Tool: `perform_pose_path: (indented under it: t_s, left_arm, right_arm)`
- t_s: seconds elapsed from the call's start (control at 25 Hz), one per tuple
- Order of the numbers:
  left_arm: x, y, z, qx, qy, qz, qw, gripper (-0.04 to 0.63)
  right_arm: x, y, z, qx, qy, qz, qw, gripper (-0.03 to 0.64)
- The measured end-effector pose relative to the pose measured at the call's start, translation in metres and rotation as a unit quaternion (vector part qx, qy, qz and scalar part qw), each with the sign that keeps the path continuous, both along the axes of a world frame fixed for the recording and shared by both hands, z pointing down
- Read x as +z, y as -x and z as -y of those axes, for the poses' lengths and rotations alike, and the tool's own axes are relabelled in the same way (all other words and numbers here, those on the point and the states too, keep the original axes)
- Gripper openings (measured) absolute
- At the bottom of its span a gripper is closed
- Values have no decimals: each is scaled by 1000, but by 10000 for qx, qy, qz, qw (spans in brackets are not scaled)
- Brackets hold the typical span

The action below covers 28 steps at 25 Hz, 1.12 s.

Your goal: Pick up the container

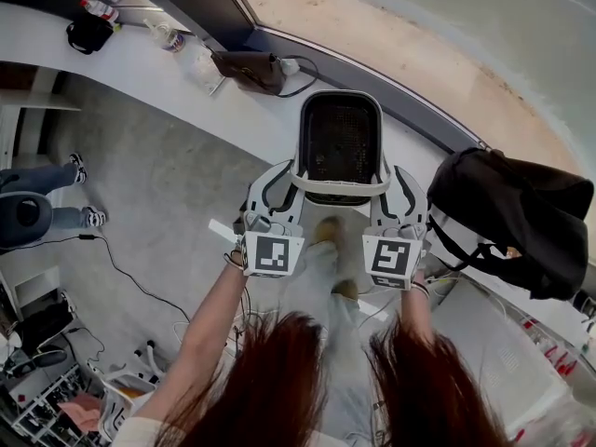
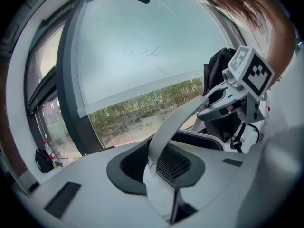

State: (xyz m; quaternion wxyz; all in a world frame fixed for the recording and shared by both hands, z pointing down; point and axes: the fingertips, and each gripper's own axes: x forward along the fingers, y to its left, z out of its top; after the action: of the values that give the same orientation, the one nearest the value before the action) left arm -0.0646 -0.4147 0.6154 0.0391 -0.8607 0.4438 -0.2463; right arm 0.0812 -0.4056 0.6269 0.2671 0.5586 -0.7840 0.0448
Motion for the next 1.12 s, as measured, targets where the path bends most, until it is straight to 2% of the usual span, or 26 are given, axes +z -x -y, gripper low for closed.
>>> perform_pose_path:
  t_s: [0.44, 0.72, 1.12]
  left_arm:
    - [-9, -2, 32, 63, -171, -121, 9998, 77]
    - [-9, -3, 43, 137, -146, -161, 9997, 74]
    - [-12, -4, 45, 43, -98, -90, 9999, 69]
  right_arm:
    - [-2, -2, 26, 156, -100, -32, 9998, 120]
    - [-5, -8, 39, 370, -168, -4, 9992, 71]
    - [-11, -10, 40, 481, -67, 324, 9983, 55]
